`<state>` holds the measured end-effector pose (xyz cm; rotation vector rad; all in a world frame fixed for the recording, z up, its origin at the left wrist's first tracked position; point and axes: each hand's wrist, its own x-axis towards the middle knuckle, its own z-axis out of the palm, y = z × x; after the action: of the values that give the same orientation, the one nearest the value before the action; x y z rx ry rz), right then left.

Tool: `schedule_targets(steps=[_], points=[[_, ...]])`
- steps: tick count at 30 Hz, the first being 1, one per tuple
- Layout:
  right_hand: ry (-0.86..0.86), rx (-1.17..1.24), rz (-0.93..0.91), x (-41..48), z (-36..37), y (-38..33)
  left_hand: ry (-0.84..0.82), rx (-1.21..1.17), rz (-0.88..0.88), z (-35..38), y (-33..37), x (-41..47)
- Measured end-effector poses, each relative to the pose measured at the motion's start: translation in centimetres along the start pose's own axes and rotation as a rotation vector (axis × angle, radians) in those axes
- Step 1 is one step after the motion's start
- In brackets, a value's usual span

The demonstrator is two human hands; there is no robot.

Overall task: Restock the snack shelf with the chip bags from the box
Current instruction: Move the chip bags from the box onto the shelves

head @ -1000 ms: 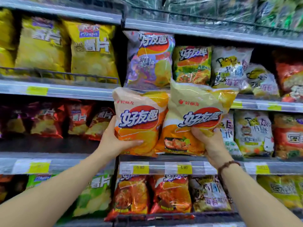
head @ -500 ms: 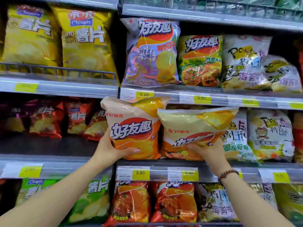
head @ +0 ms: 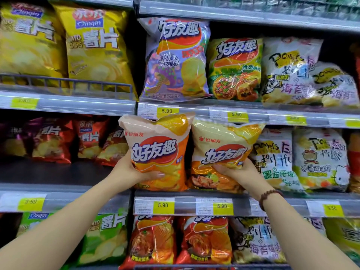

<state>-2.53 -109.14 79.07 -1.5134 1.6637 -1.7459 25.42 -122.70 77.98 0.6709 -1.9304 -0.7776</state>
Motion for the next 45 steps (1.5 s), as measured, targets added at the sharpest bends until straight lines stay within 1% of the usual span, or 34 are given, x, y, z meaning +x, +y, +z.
schedule_targets(steps=[3,5,6,7,9,10,11,12,13,14,15,16,18,19,24,32,34,41,45], points=[[0.084,0.017,-0.018,-0.4,0.4,0.2,0.071,-0.033,0.014,0.8,0.7,-0.7],[0.25,-0.021,-0.091,-0.9,0.8,0.5,0.207,-0.058,0.047,1.4,0.9,-1.4],[0.359,-0.082,-0.171,-1.1,1.0,0.6,0.299,-0.066,0.06,1.6,1.0,-1.7],[0.462,-0.172,-0.263,-1.3,1.1,0.7,0.395,-0.045,0.074,1.8,1.0,-2.0],[0.631,-0.422,-0.467,-1.6,1.0,0.5,0.565,0.121,0.116,2.2,0.8,-2.8],[0.701,-0.574,-0.574,-1.5,0.8,0.4,0.64,0.242,0.181,2.4,0.9,-3.2],[0.739,-0.723,-0.674,-1.4,0.5,0.2,0.705,0.37,0.3,2.5,0.9,-3.4],[0.735,-0.864,-0.769,-1.3,0.4,0.0,0.76,0.496,0.452,2.7,1.1,-3.6],[0.694,-0.99,-0.86,-1.1,0.2,-0.2,0.783,0.616,0.597,2.7,1.3,-3.6],[0.635,-1.084,-0.934,-1.0,0.2,-0.6,0.772,0.728,0.712,2.7,1.3,-3.4],[0.583,-1.128,-0.984,-1.0,0.3,-1.0,0.729,0.812,0.785,2.7,1.6,-3.3],[0.551,-1.13,-1.011,-1.0,0.4,-1.5,0.678,0.858,0.817,2.6,2.0,-3.2],[0.534,-1.082,-1.005,-1.1,0.9,-2.2,0.597,0.85,0.821,2.6,3.0,-2.9],[0.544,-1.068,-0.984,-1.2,1.2,-2.4,0.584,0.827,0.812,2.6,3.4,-2.7],[0.619,-1.111,-0.865,-1.1,2.3,-3.0,0.617,0.866,0.696,3.1,4.4,-2.2],[0.647,-1.075,-0.842,-1.0,3.1,-1.1,0.585,0.851,0.668,3.2,3.8,-1.4],[0.621,-1.092,-0.799,-0.4,3.5,-1.5,0.556,0.855,0.656,3.0,3.8,-0.8],[0.47,-1.12,-0.531,1.8,4.2,-4.0,0.489,0.911,0.589,2.7,3.8,0.6],[0.346,-1.105,-0.39,2.7,4.1,-5.0,0.401,0.915,0.433,2.6,4.5,2.2]])
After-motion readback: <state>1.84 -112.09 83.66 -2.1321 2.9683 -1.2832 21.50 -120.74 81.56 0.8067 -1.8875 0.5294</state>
